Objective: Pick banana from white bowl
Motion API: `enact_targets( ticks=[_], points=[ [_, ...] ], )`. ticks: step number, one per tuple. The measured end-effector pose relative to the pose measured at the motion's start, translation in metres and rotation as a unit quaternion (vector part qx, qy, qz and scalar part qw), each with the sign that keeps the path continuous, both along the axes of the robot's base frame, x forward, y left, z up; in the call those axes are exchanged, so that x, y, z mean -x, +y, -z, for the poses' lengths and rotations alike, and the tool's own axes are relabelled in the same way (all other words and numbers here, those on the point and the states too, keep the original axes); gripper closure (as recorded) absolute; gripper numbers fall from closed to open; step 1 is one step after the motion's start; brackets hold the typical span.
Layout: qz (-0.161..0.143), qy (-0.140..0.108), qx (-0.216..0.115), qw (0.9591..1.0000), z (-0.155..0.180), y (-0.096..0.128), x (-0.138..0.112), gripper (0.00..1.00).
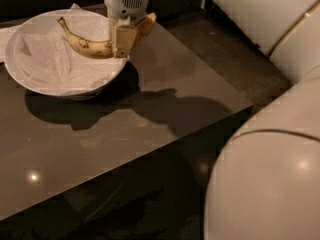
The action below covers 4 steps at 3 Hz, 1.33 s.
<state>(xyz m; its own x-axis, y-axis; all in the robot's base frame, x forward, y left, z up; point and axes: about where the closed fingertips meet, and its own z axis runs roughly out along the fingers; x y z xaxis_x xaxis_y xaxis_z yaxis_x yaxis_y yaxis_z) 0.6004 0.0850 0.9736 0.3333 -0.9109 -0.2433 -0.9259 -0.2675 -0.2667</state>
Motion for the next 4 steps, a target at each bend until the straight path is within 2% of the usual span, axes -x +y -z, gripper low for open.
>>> enact_targets(
  ticks=[1,3,4],
  points=[
    [0.040,0.001,-0.009,0.9992,0.005,-0.026,0.017,1.00],
    [0.044,0.014,0.001,0.9989,0.005,-0.031,0.023,1.00],
    [0.056,0.030,0.008,0.9980,-0.005,-0.043,0.035,1.00]
  ],
)
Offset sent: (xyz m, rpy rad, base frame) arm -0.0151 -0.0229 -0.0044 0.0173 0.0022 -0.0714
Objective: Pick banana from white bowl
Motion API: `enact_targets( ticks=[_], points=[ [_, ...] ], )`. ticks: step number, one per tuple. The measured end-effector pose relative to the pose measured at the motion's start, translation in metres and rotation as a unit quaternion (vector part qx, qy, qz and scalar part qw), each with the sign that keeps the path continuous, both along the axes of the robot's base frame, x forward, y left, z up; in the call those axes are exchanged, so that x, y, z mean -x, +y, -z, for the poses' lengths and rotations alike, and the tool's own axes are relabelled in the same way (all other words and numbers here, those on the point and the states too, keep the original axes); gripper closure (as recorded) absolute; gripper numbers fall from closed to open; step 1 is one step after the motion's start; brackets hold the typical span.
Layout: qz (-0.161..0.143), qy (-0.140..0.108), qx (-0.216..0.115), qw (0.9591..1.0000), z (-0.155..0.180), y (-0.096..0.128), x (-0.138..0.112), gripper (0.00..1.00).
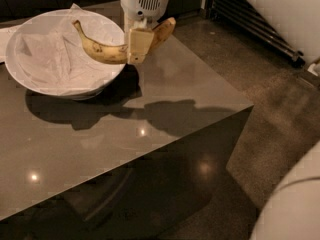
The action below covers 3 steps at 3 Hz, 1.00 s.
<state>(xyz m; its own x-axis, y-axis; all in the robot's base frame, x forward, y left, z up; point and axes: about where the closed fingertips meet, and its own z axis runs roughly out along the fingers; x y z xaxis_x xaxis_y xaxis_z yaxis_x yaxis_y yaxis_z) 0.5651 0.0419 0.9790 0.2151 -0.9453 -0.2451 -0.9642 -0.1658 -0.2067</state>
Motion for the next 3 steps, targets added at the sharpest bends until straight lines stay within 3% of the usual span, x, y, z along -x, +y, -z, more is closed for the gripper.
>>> enact_targets(
  ticks=[2,3],
  points=[
    [0.046,0.021,-0.016,0.9986,-0.001,-0.034,0.020,1.00],
    [0.046,0.021,-0.016,0.9986,-0.001,-0.034,0.020,1.00]
  ],
)
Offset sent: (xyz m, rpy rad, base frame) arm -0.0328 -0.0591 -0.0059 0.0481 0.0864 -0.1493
